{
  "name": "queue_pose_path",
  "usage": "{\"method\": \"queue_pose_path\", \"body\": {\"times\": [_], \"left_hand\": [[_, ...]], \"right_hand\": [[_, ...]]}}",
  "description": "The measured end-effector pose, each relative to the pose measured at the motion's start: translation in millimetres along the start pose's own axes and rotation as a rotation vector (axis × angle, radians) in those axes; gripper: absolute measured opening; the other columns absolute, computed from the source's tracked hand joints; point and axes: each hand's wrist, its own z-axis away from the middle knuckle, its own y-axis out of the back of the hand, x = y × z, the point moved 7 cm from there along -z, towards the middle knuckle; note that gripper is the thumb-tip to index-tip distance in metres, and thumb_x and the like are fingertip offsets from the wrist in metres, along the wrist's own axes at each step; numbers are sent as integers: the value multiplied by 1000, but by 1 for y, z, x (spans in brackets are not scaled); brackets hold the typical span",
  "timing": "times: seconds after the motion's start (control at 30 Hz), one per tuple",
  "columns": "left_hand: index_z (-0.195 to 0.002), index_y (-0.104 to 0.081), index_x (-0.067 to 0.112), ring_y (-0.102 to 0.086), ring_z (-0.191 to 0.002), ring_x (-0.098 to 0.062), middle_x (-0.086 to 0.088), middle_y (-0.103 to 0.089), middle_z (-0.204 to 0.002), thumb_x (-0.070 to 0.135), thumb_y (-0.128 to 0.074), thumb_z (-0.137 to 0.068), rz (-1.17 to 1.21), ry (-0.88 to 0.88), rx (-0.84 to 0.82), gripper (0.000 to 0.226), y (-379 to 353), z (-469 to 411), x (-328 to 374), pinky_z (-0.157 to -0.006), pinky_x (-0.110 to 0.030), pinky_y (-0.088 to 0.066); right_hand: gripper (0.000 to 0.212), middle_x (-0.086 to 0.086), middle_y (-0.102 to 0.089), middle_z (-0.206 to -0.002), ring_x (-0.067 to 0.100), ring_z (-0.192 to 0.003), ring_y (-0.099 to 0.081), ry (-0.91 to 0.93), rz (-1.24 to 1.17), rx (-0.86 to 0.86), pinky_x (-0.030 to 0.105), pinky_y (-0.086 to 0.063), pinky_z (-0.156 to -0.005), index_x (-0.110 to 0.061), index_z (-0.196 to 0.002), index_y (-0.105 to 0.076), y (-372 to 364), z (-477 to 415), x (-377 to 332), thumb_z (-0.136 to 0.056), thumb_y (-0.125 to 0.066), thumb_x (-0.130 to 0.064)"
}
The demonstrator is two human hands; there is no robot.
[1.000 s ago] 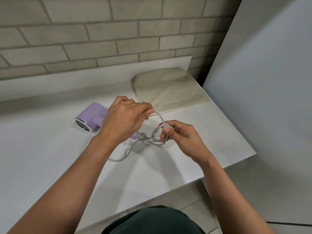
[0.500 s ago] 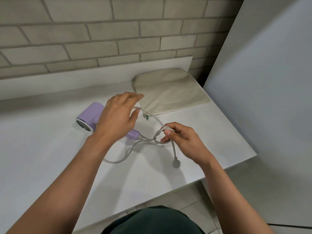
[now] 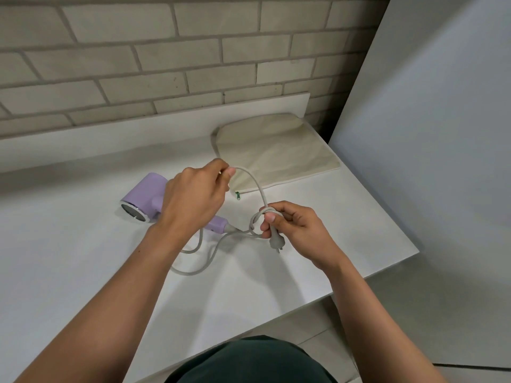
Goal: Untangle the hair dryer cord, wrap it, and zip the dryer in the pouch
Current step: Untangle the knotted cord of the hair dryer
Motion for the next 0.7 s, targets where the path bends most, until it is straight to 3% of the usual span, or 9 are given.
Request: {"method": "queue_pose_path", "body": {"times": [0.13,0.23,0.3,0.37,0.43,0.53,0.63,0.7], "left_hand": [[-118,-62,26,-66,-99,-35,-2,-74,-103,40,-46,-105,-25,2,-75,25,-11,-3,-7,-78,-46,-56],[-141,-57,22,-58,-121,-29,-1,-62,-137,28,-56,-99,1,-232,-38,43,-9,0,9,-101,-45,-47],[-142,-59,25,-53,-127,-24,0,-59,-141,35,-56,-97,-30,-383,-56,46,-12,1,17,-107,-41,-40],[-131,-68,27,-60,-117,-21,4,-67,-129,43,-54,-97,-80,-488,-129,40,-23,2,23,-103,-40,-44],[-116,-75,27,-68,-96,-22,7,-73,-105,48,-48,-98,-104,-522,-146,39,-28,5,28,-86,-38,-50],[-108,-75,30,-70,-82,-26,8,-71,-92,54,-38,-99,-66,-360,-63,45,-23,2,21,-66,-30,-44],[-109,-74,33,-69,-82,-29,8,-72,-93,48,-48,-103,-49,-191,32,31,-15,0,5,-61,-35,-51],[-110,-75,33,-68,-82,-28,8,-71,-93,45,-55,-103,-17,-133,44,24,-10,-2,-6,-61,-38,-53]], "right_hand": [[13,6,-71,-84,19,-72,-63,-10,50,1,29,-51,-68,-12,-106,-71,-1,-1,2,-105,-60,-19],[12,4,-69,-82,16,-69,-60,-21,86,-18,19,-45,-57,-15,-104,-72,-1,-2,1,-104,-61,-21],[12,2,-68,-80,15,-68,-60,-21,102,-39,17,-43,-54,-15,-105,-73,-2,-3,0,-104,-62,-21],[13,1,-68,-79,15,-67,-59,-11,105,-47,18,-43,-53,-13,-106,-73,-3,-4,-3,-104,-62,-20],[14,4,-69,-80,16,-68,-61,-7,101,-45,20,-43,-53,-10,-106,-72,-2,-5,-4,-104,-62,-19],[14,7,-76,-93,21,-77,-71,-7,77,-7,28,-51,-61,-10,-108,-73,2,-6,-3,-103,-62,-18],[18,7,-77,-105,29,-86,-77,-28,34,39,33,-60,-86,-13,-116,-75,8,-7,2,-103,-63,-17],[19,6,-77,-108,29,-85,-78,-44,39,70,36,-59,-92,-16,-118,-75,11,-7,6,-102,-64,-17]]}}
